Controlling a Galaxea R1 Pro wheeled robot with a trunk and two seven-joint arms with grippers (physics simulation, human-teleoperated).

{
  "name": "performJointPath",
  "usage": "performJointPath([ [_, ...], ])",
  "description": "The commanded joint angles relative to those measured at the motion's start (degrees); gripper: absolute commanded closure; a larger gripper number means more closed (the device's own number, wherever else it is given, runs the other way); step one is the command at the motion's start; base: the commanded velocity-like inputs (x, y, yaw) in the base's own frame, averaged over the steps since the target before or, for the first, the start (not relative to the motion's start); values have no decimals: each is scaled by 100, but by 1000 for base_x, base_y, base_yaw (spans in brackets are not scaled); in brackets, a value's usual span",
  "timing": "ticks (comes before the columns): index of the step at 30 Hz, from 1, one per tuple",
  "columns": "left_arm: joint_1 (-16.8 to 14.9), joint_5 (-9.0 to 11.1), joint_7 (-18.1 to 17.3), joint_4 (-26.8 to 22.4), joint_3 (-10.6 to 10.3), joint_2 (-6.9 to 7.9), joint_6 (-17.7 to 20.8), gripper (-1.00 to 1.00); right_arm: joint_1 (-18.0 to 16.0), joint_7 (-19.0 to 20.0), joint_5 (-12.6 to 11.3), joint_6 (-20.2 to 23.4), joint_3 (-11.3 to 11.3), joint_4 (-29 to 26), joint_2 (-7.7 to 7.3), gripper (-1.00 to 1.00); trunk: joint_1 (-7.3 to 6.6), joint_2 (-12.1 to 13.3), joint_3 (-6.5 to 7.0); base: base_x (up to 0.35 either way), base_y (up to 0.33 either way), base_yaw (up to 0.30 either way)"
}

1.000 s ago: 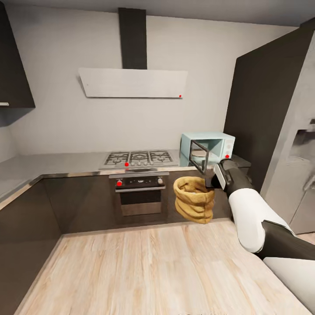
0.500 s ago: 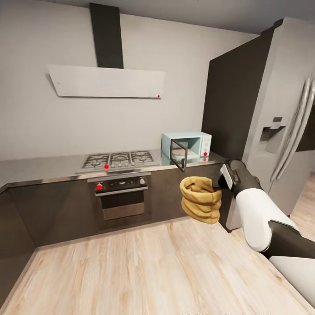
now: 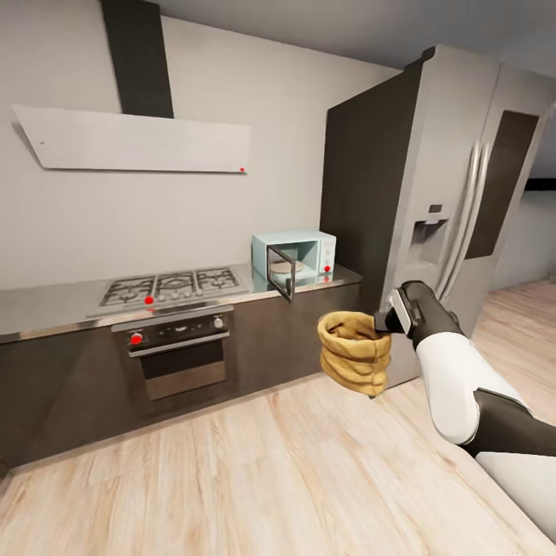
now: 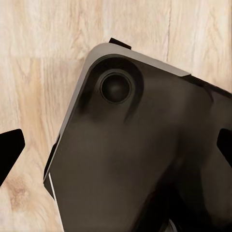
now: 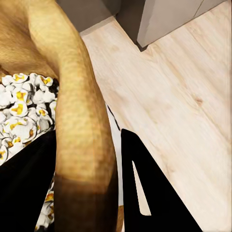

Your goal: In the kitchen, take the popcorn bag from the countertop, put it into the microwave, and heat it until the popcorn is cooked so the cooked popcorn ends up inside the bag.

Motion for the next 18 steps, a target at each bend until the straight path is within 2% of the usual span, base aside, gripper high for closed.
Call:
performJointPath([
  [1, -1, 13, -3, -2, 23, 0, -11, -100, -6, -26, -12, 13, -19, -2, 5, 100, 0, -4, -7, 0, 0, -286],
  [5, -1, 29, -3, -2, 31, 0, -11, -100, -6, -26, -12, 13, -20, -6, 4, 100, 0, -4, -7, 0, 0, -122],
  [15, -1, 39, -3, -2, 34, 0, -12, -100, -6, -26, 2, 13, -21, -7, -4, 100, 0, -4, -7, 0, 0, -5],
  [18, -1, 47, -3, -2, 34, 2, -5, -100, -6, -26, 6, 13, -25, -7, -4, 100, 0, -4, -7, 118, -60, 0],
])
